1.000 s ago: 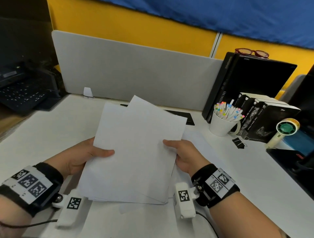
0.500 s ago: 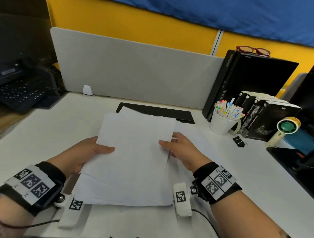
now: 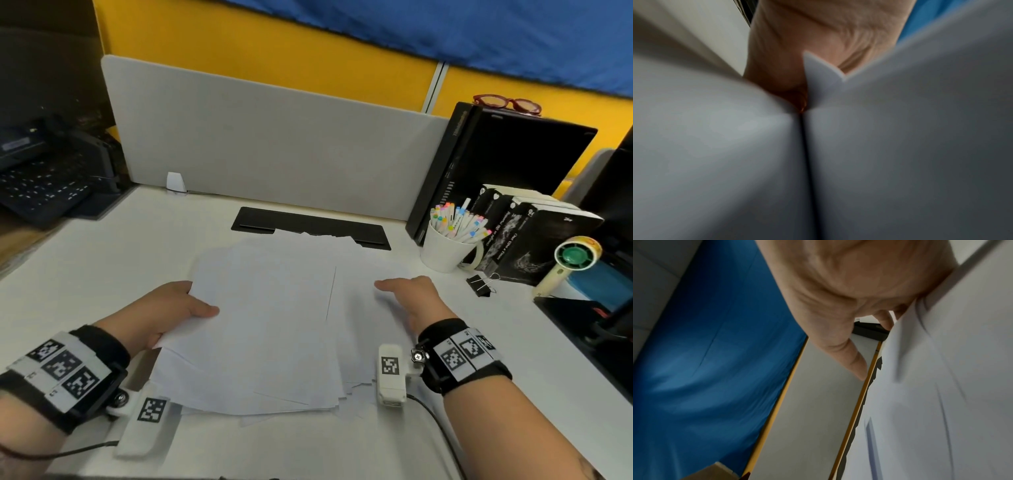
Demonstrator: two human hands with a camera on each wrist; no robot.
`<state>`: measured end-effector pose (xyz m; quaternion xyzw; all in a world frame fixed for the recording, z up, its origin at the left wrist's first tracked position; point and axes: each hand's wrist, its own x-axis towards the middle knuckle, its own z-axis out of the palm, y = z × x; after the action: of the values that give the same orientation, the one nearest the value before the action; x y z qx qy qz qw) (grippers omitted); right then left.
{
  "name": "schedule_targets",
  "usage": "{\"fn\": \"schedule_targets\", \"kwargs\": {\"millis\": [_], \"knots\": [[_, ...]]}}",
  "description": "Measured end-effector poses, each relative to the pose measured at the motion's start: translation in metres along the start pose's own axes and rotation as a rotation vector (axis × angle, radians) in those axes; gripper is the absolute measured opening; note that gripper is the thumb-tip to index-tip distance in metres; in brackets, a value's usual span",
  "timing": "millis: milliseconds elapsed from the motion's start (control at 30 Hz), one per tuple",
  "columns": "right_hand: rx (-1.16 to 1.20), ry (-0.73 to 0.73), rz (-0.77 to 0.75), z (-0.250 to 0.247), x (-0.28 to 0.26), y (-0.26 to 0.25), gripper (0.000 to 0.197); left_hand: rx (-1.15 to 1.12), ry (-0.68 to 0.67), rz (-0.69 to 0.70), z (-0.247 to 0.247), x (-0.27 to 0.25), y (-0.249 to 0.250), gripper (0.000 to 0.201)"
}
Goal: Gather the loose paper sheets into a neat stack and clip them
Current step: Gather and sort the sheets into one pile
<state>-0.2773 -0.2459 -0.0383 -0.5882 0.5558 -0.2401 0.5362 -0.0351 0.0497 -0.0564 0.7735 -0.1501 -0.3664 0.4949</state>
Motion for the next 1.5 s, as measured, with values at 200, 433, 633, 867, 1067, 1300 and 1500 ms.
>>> {"fn": "schedule_targets", "kwargs": {"millis": [200, 433, 633, 867, 1067, 1300, 1500], "knots": [[-0.207, -0.004, -0.205, 0.002, -0.016, -0.012, 0.060, 0.005, 0.017, 0.009, 0.002, -0.004, 0.002, 0.025], [-0.215, -0.243, -0.185, -0.003, -0.029, -0.016, 0.044, 0.007, 0.035, -0.013, 0.000, -0.001, 0.001, 0.028], [-0.120, -0.172, -0.318, -0.007, -0.023, -0.018, 0.045, -0.018, 0.164, 0.022, -0.002, 0.007, -0.002, 0.037], [0.016, -0.239, -0.343, 0.004, -0.028, -0.011, 0.047, -0.035, 0.225, 0.023, -0.002, 0.009, -0.002, 0.029], [0.356, -0.389, -0.291, 0.002, -0.031, -0.018, 0.061, 0.005, 0.251, 0.004, -0.003, 0.009, -0.002, 0.048], [0.237, -0.720, -0.410, -0.009, -0.032, -0.017, 0.114, 0.023, 0.251, -0.012, -0.004, 0.011, -0.003, 0.048], [0.022, -0.368, -0.485, -0.002, -0.032, -0.016, 0.108, 0.013, 0.260, -0.008, -0.004, 0.013, -0.005, 0.050]]}}
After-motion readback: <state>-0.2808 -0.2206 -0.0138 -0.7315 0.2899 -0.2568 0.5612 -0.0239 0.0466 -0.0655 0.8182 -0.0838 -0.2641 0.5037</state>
